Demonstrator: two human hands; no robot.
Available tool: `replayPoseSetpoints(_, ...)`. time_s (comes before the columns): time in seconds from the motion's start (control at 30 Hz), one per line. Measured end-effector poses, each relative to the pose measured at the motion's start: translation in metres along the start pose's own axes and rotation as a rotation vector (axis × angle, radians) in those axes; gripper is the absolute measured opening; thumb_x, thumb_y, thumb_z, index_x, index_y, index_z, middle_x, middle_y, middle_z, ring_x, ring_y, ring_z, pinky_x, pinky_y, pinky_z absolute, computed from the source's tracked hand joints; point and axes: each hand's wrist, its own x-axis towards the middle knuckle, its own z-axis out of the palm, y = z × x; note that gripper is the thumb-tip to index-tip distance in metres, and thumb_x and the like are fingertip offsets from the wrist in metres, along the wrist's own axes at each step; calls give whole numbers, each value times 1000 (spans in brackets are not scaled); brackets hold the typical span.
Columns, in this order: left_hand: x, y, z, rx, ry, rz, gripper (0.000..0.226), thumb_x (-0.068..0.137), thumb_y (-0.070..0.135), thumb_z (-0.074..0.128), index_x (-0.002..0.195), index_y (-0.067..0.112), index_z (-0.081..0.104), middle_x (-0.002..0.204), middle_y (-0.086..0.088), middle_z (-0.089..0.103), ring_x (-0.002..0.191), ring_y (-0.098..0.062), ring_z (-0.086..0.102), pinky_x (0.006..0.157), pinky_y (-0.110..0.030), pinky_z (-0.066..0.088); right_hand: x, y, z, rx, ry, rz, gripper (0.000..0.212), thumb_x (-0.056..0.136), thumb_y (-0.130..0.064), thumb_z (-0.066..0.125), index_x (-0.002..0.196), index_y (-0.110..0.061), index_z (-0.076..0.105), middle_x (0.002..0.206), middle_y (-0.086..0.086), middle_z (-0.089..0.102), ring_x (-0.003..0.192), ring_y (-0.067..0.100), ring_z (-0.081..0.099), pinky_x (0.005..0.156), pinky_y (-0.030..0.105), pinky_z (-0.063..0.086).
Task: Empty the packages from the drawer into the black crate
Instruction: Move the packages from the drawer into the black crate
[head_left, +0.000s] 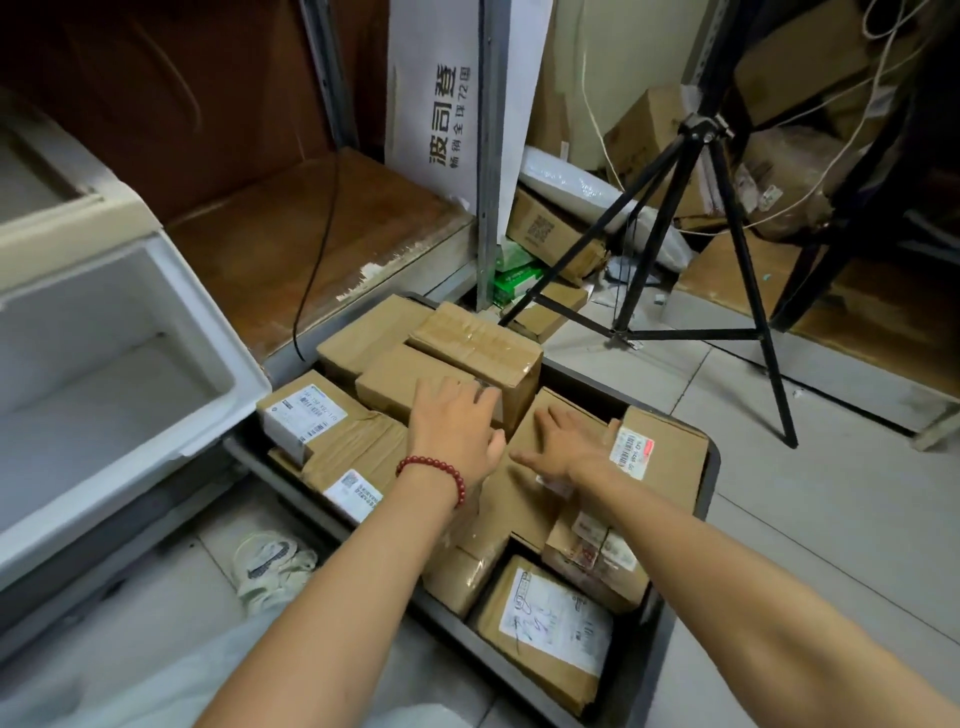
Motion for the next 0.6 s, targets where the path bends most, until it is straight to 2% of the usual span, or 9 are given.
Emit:
replayPoseSetpoints(0.17,6,-13,7,-72,37,-31,45,90,47,45,130,25,47,125,1,57,116,-21,49,96,-41,35,26,5,22,108,-39,81,108,79,-71,57,156,-23,-1,164,3,-5,151,26,-1,122,44,10)
replayPoseSetpoints(0.37,16,-25,17,-84,10,-65,47,91,48,44,132,24,46,128,0,56,120,-21,47,99,-42,34,38,9,18,137,-106,128,111,74,-69,65,155,-31,-2,164,-6,-6,150,30,-3,121,50,13)
replayPoseSetpoints(0.5,16,-32,22,-79,-18,-112,47,91,51,44,131,25,47,128,0,56,119,-21,48,97,-43,33,46,10,11,63,-174,124,112,72,-74,63,155,-30,3,164,-3,-3,150,32,3,120,51,14)
replayPoseSetpoints(0.6,14,-39,19,-78,-30,-145,47,92,50,43,132,25,45,130,0,55,121,-21,47,99,-43,32,47,5,4,-21,-196,131,109,72,-75,62,155,-28,10,164,-1,5,148,34,15,116,52,24)
